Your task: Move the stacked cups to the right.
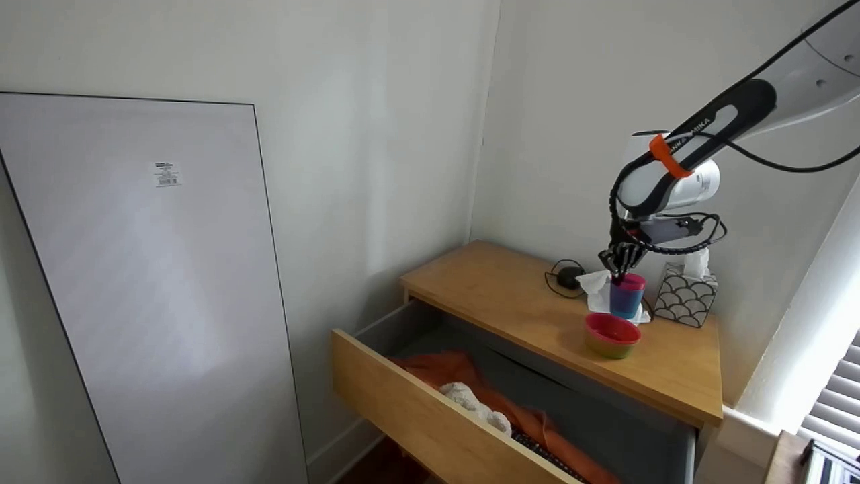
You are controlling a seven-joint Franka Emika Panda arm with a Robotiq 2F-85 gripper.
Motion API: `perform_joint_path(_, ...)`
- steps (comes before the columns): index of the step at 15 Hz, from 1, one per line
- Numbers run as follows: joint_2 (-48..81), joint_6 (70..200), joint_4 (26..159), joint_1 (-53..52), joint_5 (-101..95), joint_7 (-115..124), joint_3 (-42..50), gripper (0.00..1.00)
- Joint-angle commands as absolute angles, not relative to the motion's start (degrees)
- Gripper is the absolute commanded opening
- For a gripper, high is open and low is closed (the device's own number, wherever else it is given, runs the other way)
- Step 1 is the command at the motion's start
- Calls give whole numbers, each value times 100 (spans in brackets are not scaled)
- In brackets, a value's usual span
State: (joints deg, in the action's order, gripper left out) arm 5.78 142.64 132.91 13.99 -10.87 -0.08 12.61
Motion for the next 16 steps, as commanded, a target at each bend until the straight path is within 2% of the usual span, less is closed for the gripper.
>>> perform_joint_path(1,61,13825,13738,1316,-1340,1003,1402,1)
perform_joint_path(11,-807,13931,14993,1934,-2509,3500,1716,1)
perform_joint_path(16,-845,14263,15113,2336,-2633,4023,1799,1)
